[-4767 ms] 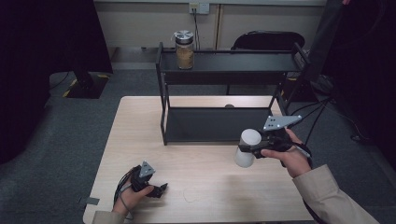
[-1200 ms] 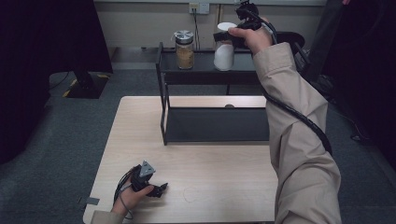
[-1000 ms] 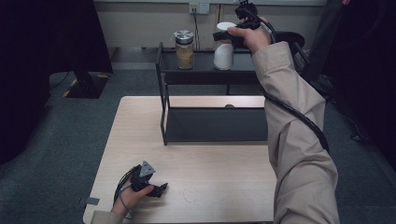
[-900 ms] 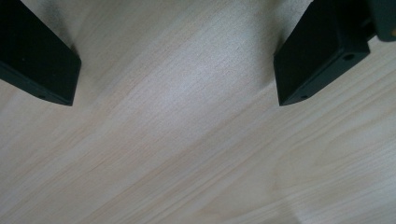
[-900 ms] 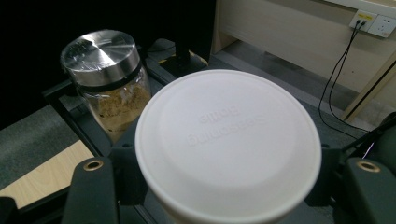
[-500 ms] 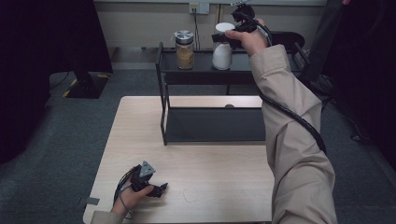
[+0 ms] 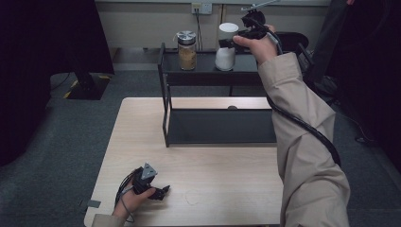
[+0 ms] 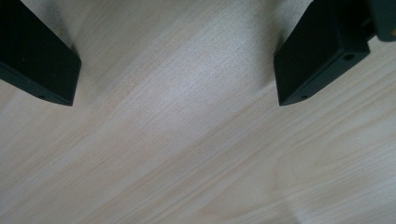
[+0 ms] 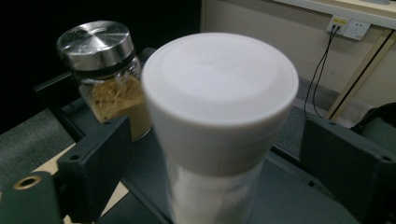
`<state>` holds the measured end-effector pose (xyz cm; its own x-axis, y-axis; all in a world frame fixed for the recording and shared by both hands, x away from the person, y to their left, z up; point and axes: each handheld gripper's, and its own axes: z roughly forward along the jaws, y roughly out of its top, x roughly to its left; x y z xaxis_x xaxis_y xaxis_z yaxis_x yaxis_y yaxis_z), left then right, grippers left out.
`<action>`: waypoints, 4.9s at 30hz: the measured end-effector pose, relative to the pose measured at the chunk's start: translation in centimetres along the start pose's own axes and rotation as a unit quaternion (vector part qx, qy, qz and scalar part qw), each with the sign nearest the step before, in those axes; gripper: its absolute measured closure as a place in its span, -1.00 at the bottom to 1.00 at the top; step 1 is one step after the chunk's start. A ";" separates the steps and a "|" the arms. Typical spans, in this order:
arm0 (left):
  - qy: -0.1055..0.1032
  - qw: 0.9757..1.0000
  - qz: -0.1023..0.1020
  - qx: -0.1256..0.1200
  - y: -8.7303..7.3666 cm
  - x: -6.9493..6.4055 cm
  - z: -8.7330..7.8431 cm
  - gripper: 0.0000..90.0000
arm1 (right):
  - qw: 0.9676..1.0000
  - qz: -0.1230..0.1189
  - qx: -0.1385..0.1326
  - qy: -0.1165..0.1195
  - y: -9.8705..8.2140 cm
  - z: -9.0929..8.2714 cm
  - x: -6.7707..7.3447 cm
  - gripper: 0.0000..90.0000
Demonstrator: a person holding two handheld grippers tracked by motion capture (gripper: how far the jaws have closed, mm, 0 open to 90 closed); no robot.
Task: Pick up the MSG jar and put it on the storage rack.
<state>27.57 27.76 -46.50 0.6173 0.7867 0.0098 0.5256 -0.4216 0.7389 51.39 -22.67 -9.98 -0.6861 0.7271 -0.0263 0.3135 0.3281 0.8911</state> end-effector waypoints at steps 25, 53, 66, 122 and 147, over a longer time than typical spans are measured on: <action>0.007 1.000 -0.007 0.000 -0.1 -0.3 -0.1 -1.00 | 0.999 -0.008 -0.024 0.043 -9.0 -5.7 2.4 -1.00; 0.011 1.000 -0.008 0.002 -0.1 -0.5 -0.2 -1.00 | 0.995 0.007 -0.020 0.093 -23.8 -9.6 3.2 -1.00; 0.013 1.000 -0.012 0.000 -0.1 -0.6 -0.2 -1.00 | 0.995 0.024 -0.007 0.101 -30.9 -9.3 4.3 -1.00; 0.015 1.000 -0.015 0.000 -0.2 -0.7 -0.2 -1.00 | 0.990 -0.016 0.110 0.090 -41.8 -6.1 4.0 -1.00; 0.016 1.000 -0.014 0.002 -0.1 -0.7 -0.1 -1.00 | 0.985 -0.024 0.144 0.093 -41.9 -5.4 3.9 -0.99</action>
<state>27.04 27.32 -46.46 0.5831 0.8123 0.0113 0.5441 -0.4008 0.7371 32.02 -36.80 -44.94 -0.8048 0.5920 0.0432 0.4335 0.5365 0.7241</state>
